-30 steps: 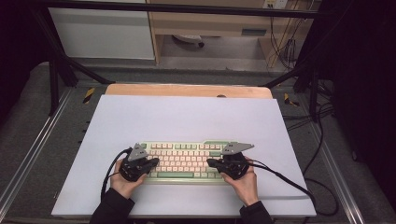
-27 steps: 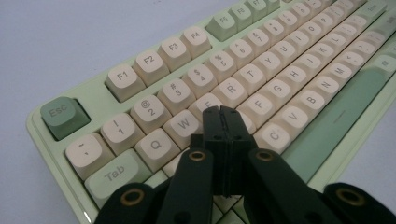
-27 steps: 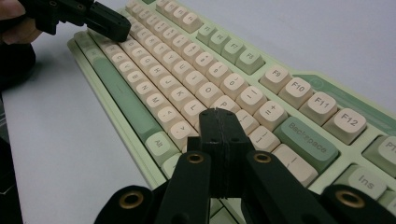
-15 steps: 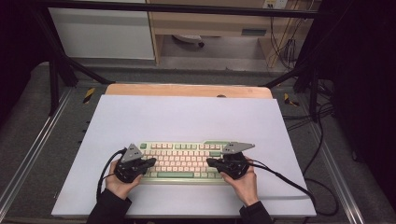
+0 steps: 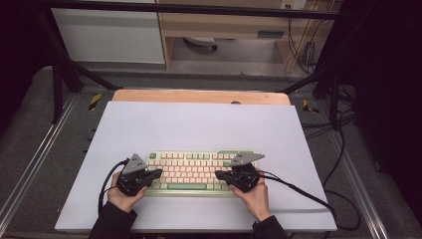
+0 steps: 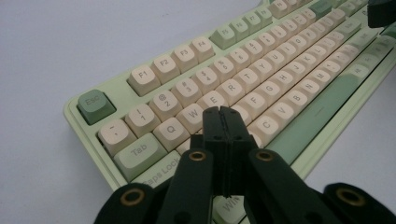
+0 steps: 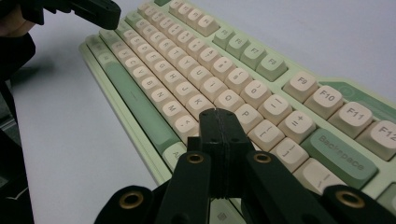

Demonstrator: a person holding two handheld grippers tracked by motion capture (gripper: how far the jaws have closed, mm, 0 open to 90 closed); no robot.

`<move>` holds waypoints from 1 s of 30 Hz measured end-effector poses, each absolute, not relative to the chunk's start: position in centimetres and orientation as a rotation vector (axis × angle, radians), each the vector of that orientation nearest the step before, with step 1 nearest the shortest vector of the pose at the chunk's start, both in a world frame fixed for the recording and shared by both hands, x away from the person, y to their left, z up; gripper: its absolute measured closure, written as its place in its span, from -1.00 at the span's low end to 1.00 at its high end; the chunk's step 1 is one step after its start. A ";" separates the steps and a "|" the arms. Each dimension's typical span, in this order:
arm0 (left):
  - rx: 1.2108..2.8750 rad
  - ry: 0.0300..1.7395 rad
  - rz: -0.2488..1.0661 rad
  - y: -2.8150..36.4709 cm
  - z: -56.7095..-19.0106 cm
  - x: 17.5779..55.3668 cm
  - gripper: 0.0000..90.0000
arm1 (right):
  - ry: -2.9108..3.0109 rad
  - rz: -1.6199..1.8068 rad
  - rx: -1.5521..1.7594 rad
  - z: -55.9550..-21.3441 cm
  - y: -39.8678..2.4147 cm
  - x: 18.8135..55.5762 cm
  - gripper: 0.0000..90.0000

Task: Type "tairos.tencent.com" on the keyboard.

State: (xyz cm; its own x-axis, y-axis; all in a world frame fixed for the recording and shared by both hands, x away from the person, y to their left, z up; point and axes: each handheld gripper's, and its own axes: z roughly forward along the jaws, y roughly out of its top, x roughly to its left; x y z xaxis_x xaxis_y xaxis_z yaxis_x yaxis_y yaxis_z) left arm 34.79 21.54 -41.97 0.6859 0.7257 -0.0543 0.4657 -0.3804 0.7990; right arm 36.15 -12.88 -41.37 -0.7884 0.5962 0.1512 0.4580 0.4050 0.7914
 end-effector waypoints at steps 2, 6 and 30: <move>2.044 0.915 0.387 21.6 -42.0 34.8 1.00 | 2.503 1.332 0.940 -41.5 -12.7 36.2 1.00; 2.043 0.914 0.384 21.6 -42.0 34.8 1.00 | 2.513 1.323 0.934 -41.6 -12.3 36.2 1.00; 2.040 0.915 0.380 21.6 -42.0 34.9 1.00 | 2.560 1.298 0.949 -43.0 -11.2 36.4 1.00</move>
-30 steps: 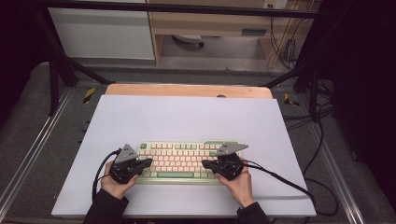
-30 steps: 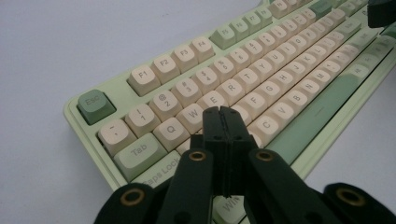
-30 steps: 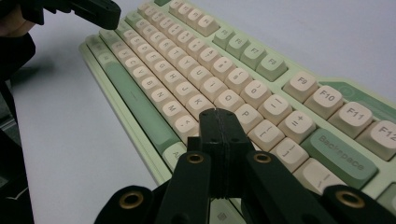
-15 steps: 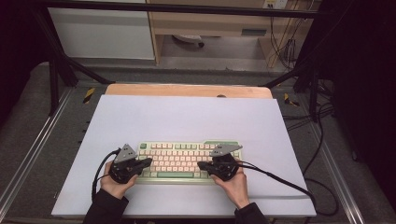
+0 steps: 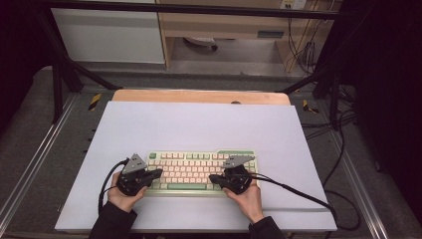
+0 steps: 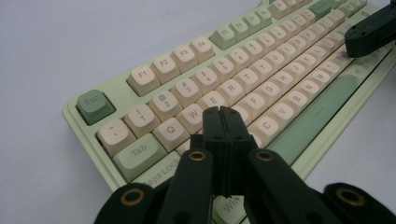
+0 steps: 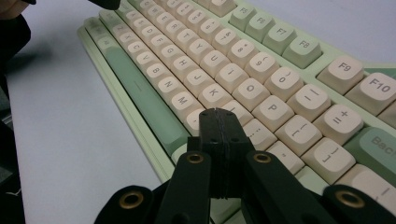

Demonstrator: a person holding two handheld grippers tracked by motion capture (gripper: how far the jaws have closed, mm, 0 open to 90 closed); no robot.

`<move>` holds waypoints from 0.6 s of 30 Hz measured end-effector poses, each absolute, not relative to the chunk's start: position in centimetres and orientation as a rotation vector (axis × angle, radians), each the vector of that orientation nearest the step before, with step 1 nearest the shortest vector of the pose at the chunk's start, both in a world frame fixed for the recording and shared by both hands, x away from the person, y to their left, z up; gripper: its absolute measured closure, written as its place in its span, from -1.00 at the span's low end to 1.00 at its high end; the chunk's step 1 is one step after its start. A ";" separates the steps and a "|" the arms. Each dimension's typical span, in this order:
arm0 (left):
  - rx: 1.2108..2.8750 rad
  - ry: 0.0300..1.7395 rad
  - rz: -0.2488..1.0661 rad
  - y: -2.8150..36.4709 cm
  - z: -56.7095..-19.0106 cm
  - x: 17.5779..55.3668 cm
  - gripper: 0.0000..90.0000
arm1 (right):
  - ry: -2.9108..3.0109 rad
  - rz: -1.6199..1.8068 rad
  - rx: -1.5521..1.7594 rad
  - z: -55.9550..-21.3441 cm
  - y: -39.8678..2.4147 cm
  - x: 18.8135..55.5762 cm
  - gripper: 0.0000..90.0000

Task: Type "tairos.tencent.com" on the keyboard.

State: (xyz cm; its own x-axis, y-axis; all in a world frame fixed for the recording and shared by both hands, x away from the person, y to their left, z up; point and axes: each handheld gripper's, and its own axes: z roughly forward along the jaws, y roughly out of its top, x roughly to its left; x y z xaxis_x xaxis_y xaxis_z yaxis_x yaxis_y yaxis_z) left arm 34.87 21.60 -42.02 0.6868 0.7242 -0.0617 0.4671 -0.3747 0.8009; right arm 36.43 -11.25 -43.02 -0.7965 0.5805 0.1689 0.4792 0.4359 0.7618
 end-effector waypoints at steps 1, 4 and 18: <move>2.039 0.915 0.381 21.6 -42.0 34.9 1.00 | 2.560 1.294 0.948 -43.1 -11.2 36.5 1.00; 2.039 0.916 0.381 21.6 -42.0 34.9 1.00 | 2.557 1.297 0.949 -43.3 -11.1 36.5 1.00; 2.037 0.912 0.383 21.6 -41.9 34.8 1.00 | 2.548 1.292 0.927 -42.8 -11.5 36.5 1.00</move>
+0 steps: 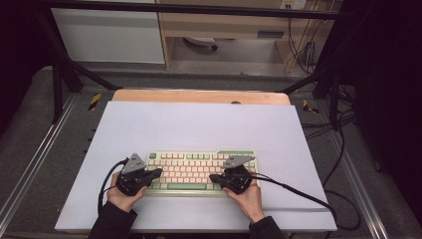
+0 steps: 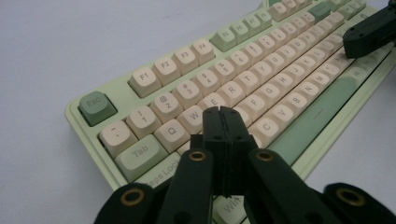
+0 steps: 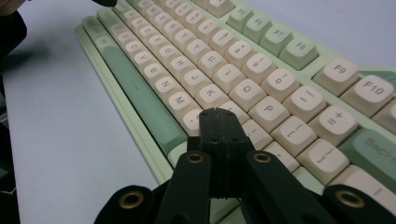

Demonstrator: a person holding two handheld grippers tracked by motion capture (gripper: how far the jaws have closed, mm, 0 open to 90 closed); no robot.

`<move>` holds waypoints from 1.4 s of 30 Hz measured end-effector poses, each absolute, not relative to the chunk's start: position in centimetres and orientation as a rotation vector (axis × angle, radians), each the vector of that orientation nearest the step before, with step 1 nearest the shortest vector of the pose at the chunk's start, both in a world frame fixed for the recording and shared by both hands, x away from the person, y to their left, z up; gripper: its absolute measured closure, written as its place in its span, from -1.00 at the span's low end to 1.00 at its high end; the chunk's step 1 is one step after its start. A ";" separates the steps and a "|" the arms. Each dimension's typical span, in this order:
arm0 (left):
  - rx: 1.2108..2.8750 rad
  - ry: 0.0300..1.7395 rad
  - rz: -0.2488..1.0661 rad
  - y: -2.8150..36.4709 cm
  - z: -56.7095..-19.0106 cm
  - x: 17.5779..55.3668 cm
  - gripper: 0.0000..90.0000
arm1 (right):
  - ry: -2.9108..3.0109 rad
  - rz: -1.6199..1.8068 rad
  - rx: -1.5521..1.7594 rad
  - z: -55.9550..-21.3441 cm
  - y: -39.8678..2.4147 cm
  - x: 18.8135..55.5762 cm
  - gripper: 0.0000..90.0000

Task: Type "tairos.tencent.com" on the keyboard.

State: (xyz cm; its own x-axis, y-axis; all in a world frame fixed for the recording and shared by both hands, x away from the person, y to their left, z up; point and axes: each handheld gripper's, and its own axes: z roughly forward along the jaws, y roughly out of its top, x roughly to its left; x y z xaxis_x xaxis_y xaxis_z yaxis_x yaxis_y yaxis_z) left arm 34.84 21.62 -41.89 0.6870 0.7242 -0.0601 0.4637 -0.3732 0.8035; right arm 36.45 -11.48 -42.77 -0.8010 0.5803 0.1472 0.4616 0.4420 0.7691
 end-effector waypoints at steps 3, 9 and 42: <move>2.036 0.911 0.383 21.6 -41.8 34.8 1.00 | 2.531 1.288 0.920 -42.3 -11.8 36.4 1.00; 2.036 0.913 0.387 21.3 -41.8 34.9 1.00 | 2.523 1.294 0.922 -41.7 -12.4 36.3 1.00; 2.067 0.874 0.368 16.8 -41.2 36.5 1.00 | 2.507 1.319 0.955 -41.6 -14.0 36.3 1.00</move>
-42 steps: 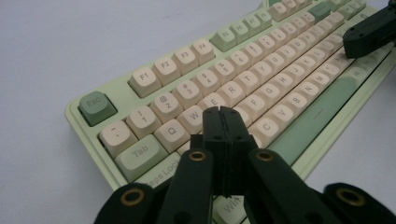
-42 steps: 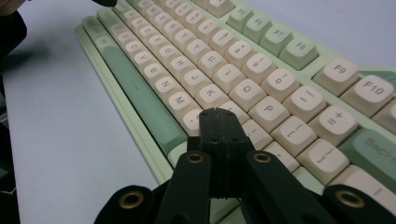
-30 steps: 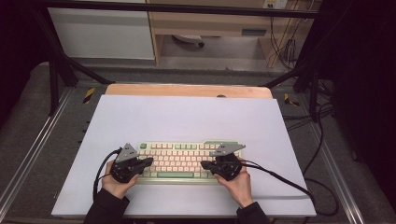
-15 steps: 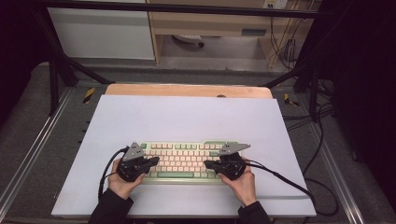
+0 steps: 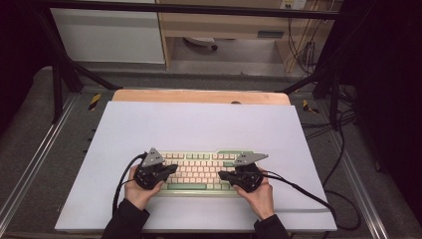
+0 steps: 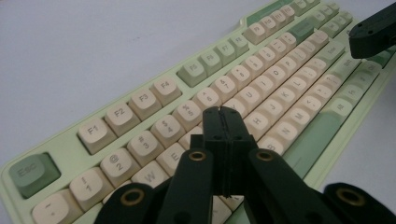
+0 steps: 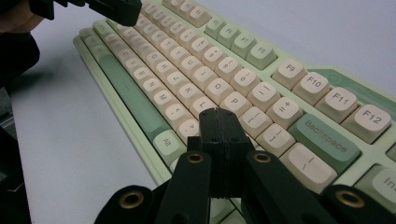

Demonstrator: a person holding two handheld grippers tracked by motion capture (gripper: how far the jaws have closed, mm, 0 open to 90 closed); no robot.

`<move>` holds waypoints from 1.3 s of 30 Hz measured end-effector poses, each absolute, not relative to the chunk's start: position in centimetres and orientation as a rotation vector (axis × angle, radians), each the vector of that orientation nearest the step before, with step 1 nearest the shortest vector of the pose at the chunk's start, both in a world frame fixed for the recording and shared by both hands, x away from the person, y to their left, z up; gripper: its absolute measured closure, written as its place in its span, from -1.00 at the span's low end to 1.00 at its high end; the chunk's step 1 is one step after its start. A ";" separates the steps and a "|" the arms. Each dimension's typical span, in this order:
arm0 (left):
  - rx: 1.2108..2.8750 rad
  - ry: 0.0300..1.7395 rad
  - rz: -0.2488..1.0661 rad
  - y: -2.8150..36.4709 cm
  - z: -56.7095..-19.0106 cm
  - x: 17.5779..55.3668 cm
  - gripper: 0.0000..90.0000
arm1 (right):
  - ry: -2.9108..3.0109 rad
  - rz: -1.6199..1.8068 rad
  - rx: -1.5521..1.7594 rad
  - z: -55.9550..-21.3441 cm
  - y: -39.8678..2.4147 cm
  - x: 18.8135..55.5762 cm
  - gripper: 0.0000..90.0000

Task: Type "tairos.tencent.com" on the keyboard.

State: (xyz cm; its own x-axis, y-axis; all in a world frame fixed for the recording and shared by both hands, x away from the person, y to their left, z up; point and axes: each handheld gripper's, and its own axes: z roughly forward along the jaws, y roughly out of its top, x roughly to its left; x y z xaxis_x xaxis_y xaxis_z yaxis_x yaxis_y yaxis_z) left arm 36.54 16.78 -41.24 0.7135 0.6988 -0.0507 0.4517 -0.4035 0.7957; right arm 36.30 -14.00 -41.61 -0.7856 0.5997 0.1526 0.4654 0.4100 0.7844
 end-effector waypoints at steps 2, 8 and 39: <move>2.072 0.871 0.368 16.4 -41.3 36.7 1.00 | 2.509 1.318 0.956 -41.6 -14.0 36.3 1.00; 2.090 0.879 0.361 15.6 -41.9 37.3 1.00 | 2.509 1.323 0.951 -41.6 -14.0 36.3 1.00; 2.107 0.873 0.377 14.6 -42.8 37.6 1.00 | 2.514 1.340 0.944 -41.5 -14.0 36.2 1.00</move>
State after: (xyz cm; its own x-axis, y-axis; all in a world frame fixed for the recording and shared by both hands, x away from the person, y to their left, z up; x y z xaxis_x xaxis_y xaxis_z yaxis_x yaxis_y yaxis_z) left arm 37.62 14.63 -42.79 0.7168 0.6967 -0.0294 0.4560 -0.4365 0.7756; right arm 36.18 -14.03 -41.49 -0.7933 0.5870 0.1617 0.4616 0.4066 0.7885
